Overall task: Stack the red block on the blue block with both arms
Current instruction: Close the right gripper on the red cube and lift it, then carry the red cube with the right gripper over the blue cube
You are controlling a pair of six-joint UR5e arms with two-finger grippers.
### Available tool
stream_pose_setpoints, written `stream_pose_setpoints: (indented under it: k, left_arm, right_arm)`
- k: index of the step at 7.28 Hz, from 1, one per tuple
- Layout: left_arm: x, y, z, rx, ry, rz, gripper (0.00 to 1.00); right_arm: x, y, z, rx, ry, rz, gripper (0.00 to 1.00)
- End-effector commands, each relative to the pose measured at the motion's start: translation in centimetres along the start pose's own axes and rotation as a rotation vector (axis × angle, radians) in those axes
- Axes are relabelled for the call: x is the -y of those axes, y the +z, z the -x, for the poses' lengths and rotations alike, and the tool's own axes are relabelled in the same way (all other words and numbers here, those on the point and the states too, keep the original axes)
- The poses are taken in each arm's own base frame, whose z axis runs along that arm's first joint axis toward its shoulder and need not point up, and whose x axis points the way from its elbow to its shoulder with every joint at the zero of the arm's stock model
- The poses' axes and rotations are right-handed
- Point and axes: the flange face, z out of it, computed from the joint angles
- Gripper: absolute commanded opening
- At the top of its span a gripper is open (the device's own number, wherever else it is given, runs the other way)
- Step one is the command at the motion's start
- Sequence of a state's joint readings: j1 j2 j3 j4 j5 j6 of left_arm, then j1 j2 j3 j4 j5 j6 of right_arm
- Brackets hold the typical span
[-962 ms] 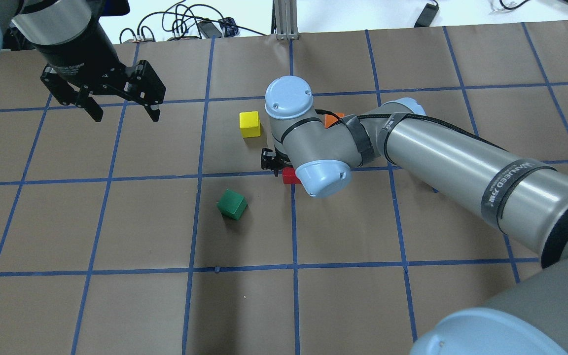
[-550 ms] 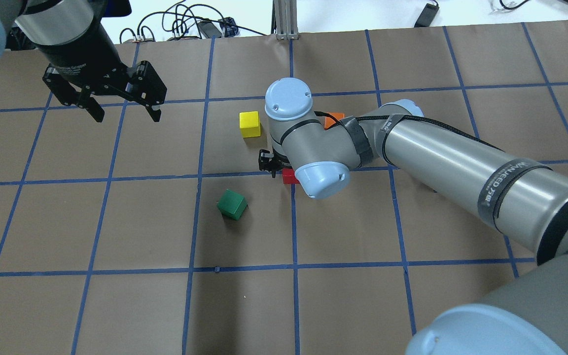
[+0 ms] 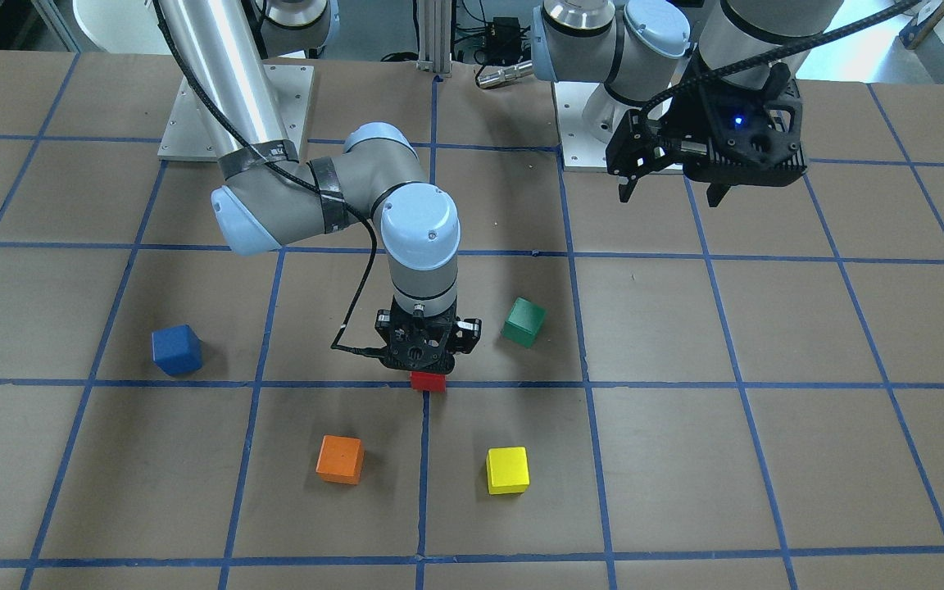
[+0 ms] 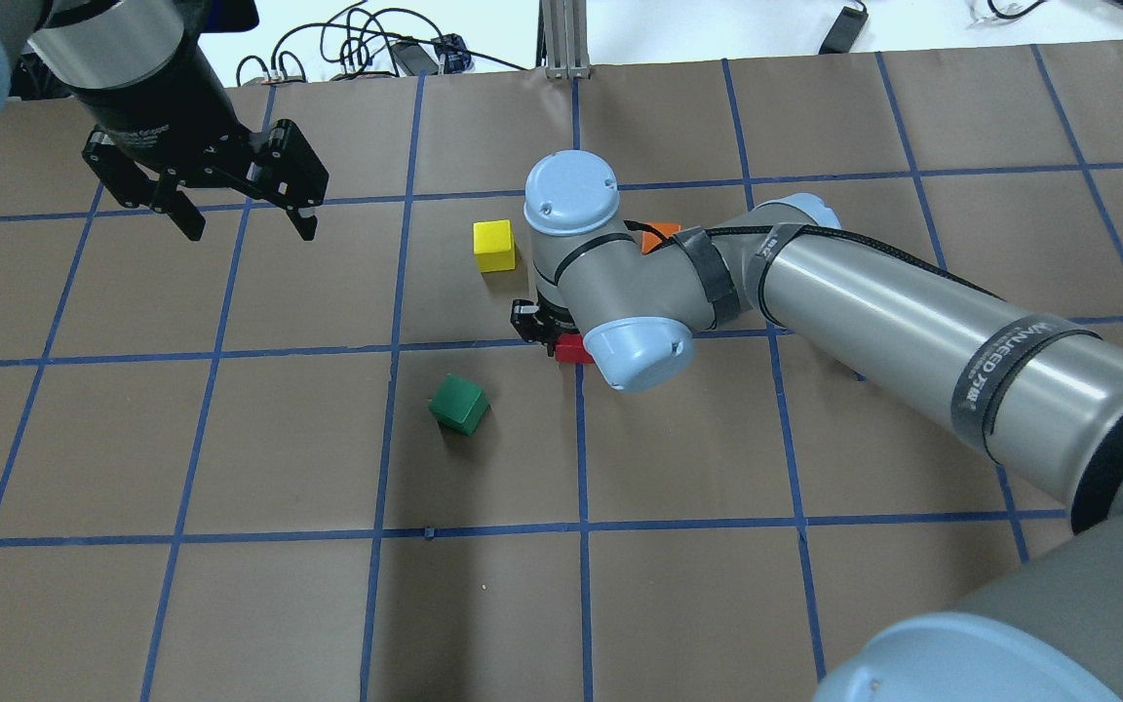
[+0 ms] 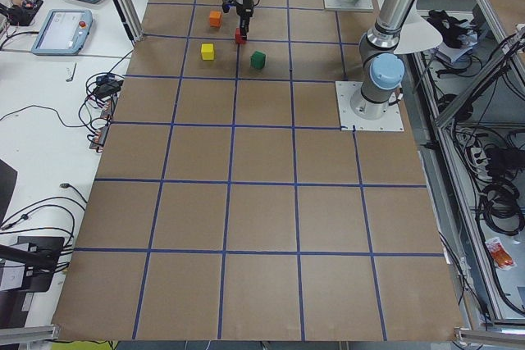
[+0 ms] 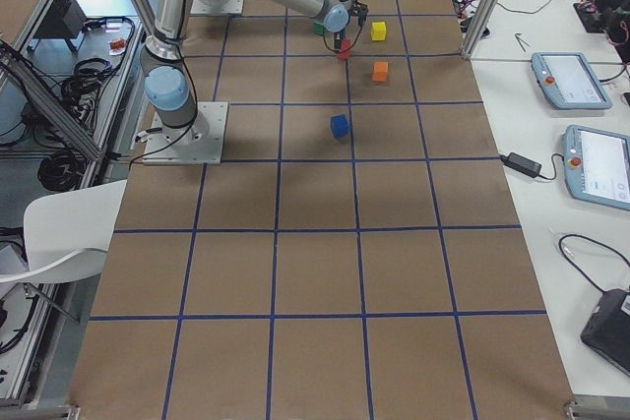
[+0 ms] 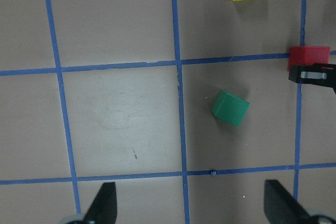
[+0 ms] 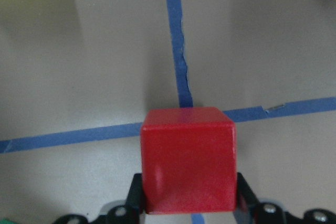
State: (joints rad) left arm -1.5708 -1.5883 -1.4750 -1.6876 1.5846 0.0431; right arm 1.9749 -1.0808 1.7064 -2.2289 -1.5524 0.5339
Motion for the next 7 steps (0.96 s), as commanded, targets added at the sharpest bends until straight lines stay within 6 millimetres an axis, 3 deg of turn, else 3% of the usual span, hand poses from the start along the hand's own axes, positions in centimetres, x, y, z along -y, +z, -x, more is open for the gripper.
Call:
stream_pose_setpoints:
  k: [1,4,7]
  left_arm:
    - [0.1,-0.2,0.0,-0.001,-0.002,-0.005,1.0]
    - [-0.1,-0.1,-0.1,-0.006,-0.002,-0.004,1.0]
    - [-0.2,-0.1,-0.1,-0.011,-0.003,-0.004,1.0]
  right_arm:
    - [0.6,-4.3,-2.4,-0.008,-0.002,-0.003,0.0]
    - [2.4,-9.0,-9.8,-0.035,-0.06,0.052,0.0]
    - [3.4,-10.5,-16.6,-0.104,-0.22,0.146,0.0]
